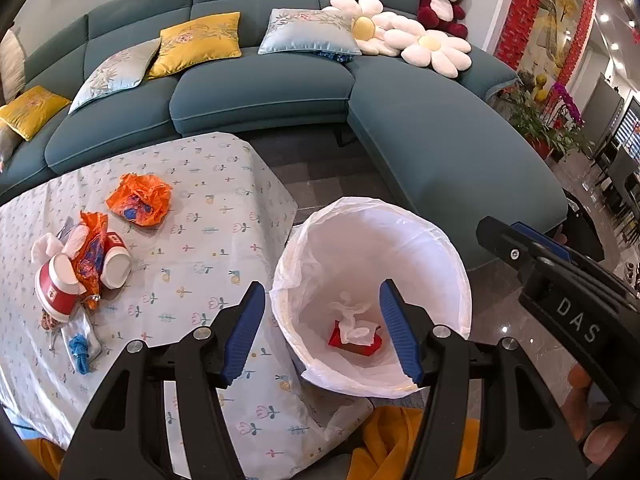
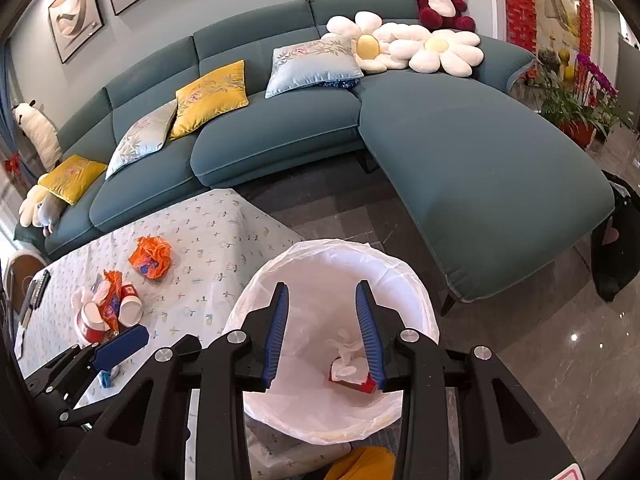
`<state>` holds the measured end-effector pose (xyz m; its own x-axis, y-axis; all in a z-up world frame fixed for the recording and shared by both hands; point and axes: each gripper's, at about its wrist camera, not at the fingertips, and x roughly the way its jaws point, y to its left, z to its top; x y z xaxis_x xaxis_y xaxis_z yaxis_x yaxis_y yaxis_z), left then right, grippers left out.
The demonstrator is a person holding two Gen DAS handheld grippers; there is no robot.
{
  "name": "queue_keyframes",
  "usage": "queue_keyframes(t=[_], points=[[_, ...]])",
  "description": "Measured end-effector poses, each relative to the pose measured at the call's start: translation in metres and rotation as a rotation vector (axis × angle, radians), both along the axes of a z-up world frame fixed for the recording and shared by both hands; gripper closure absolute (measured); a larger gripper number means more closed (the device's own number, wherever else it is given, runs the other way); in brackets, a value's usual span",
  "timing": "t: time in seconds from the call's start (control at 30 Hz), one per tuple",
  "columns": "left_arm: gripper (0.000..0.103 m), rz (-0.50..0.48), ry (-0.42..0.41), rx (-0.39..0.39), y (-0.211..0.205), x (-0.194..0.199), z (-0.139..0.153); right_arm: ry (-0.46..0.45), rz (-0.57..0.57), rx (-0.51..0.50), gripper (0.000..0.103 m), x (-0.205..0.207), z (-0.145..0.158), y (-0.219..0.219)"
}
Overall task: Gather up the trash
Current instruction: 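Open both tools to drop the envelope and glove into the bin, then return both tools to the table and grasp the blue twist tie with the left tool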
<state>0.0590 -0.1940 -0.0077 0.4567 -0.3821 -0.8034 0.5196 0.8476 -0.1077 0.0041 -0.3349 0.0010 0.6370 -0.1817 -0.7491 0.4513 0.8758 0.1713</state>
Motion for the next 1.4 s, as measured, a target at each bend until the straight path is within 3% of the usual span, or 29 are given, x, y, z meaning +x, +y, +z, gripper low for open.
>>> queue_keyframes(t=[0.47,0.57,0.87,1.4], points=[[0.046,0.065,-0.008,-0.011,0.037,0.004,0.008,-0.008,0.044,-0.042,0.06,0.006,0.016,0.029],[0.038,0.098,-0.005,-0.011,0.05,0.008,0.008,-0.007,0.061,-0.051,0.059,0.008,0.018,0.039],[0.031,0.214,0.0,-0.002,0.108,0.022,0.002,0.008,0.132,-0.071,0.055,0.023,0.018,0.081],[0.03,0.415,0.053,0.0,0.223,0.047,-0.027,0.071,0.254,-0.062,0.054,0.053,-0.007,0.158]])
